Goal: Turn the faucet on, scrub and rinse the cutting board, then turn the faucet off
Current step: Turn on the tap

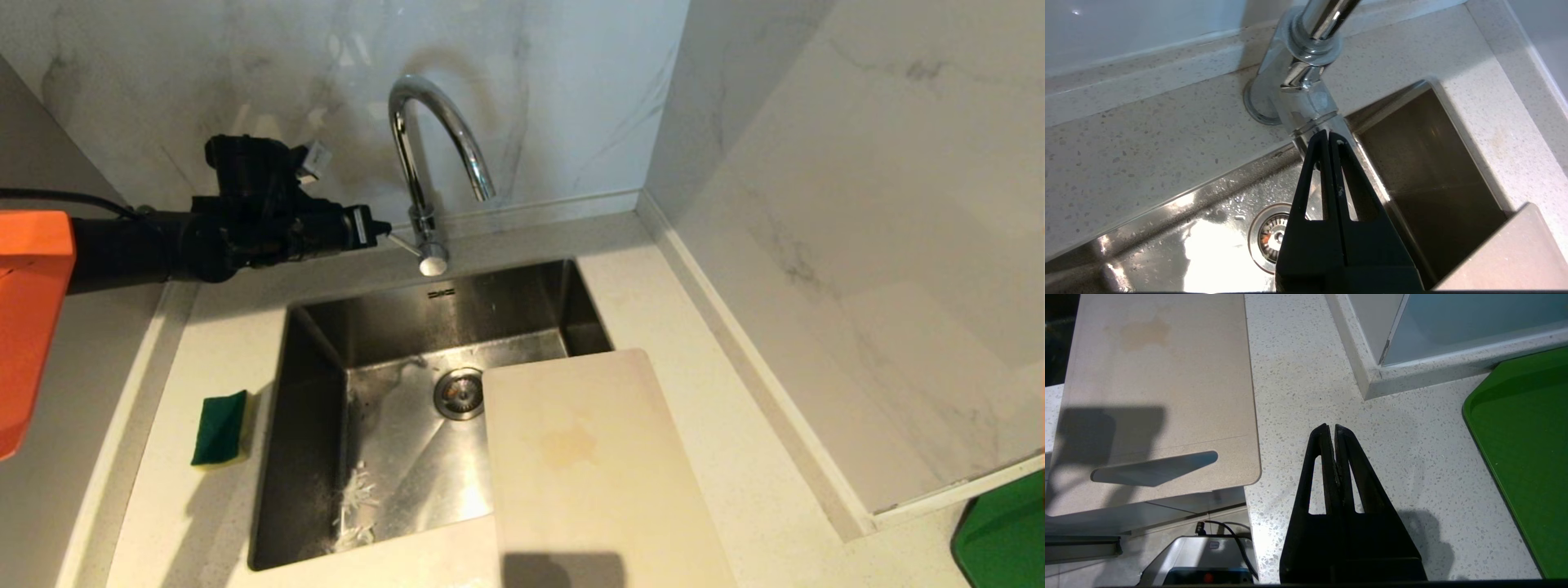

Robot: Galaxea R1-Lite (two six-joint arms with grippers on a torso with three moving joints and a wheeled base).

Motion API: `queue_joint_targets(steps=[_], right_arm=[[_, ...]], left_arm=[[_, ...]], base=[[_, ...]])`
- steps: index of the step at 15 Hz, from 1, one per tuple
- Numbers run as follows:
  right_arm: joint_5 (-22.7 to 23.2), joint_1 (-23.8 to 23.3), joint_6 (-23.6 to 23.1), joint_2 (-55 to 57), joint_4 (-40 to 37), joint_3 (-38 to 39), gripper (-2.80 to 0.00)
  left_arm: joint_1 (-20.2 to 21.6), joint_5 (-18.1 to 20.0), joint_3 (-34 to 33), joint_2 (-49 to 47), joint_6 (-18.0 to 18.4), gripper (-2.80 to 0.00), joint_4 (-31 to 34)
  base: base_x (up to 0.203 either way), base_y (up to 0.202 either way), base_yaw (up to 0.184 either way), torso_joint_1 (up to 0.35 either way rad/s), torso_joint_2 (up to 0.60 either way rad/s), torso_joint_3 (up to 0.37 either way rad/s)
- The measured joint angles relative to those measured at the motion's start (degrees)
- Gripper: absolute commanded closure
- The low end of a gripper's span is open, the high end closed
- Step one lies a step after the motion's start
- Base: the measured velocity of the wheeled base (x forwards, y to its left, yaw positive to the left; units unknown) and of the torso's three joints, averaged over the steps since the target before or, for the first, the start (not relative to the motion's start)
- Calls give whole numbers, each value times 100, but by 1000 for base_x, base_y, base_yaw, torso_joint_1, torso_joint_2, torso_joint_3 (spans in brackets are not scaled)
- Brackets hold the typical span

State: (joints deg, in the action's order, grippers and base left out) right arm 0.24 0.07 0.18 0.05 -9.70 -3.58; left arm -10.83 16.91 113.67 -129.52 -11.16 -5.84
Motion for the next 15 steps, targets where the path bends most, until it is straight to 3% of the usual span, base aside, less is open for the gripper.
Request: queue_joint_targets(steps=[7, 12, 15], right_arm=[[0, 0, 0, 0, 0, 0, 0], [0, 0, 0, 0, 0, -2, 0], [-2, 0, -2, 0, 0, 0, 0]], left_arm=[[-102, 3, -11, -82, -30, 0, 222], [-155, -10, -5, 30, -49, 0, 946], [-174, 19, -17, 129, -40, 0, 1038]], base=[[0, 0, 0, 0, 0, 5], [0, 0, 0, 0, 0, 0], [0, 0, 0, 0, 0, 0]])
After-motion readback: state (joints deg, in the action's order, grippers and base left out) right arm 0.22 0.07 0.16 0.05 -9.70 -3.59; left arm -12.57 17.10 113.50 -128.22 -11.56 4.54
